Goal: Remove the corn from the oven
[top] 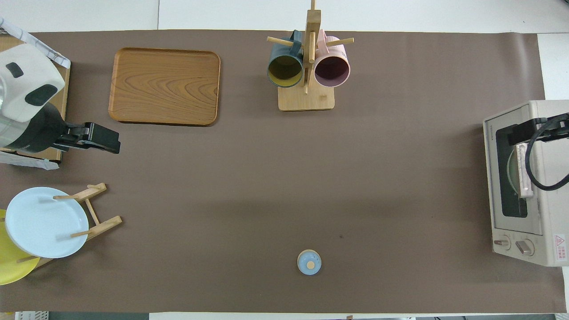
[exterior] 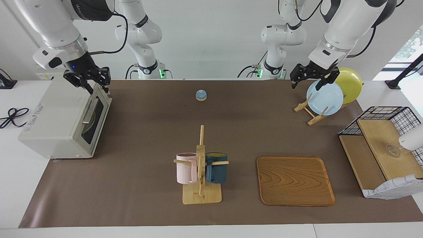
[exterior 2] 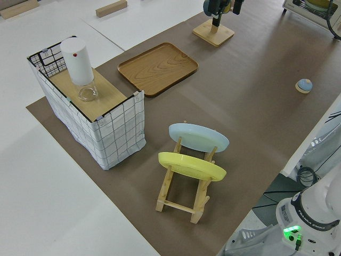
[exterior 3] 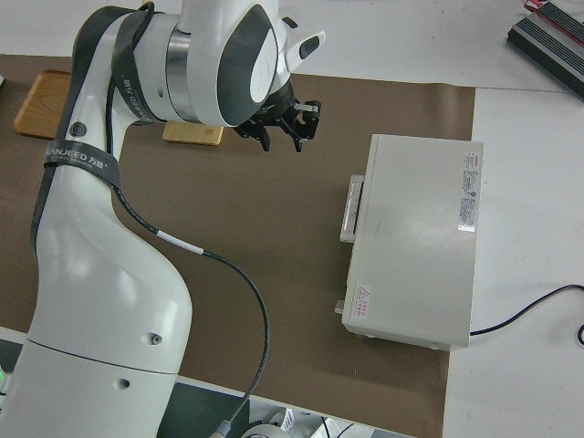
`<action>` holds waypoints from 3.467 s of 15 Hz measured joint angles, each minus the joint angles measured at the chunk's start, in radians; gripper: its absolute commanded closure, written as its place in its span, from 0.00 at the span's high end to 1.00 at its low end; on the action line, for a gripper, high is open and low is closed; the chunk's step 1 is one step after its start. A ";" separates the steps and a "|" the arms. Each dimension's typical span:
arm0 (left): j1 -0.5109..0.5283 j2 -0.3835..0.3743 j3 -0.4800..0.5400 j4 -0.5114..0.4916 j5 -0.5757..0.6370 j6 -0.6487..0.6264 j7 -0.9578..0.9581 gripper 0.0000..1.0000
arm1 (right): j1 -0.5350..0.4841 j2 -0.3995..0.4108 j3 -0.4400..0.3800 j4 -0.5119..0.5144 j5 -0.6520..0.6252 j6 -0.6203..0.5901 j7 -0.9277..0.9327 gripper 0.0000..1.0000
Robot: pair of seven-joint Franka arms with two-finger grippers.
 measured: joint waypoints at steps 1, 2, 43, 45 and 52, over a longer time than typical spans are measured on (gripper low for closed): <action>0.000 0.000 0.000 0.000 0.000 0.000 0.000 1.00 | -0.005 -0.009 0.000 -0.019 -0.003 0.019 -0.005 0.00; 0.000 0.000 0.000 0.000 0.000 0.000 0.000 1.00 | -0.010 -0.018 -0.001 -0.038 -0.022 0.040 -0.002 0.00; -0.019 -0.002 0.002 0.000 0.000 0.009 -0.049 1.00 | -0.150 -0.079 0.005 -0.460 -0.125 0.418 -0.009 0.00; -0.019 -0.002 0.002 0.000 0.000 0.009 -0.050 1.00 | -0.125 -0.079 0.010 -0.469 -0.125 0.423 -0.009 0.00; -0.020 -0.002 0.002 0.000 0.000 0.010 -0.051 1.00 | -0.046 -0.039 0.033 -0.511 -0.090 0.508 0.019 0.00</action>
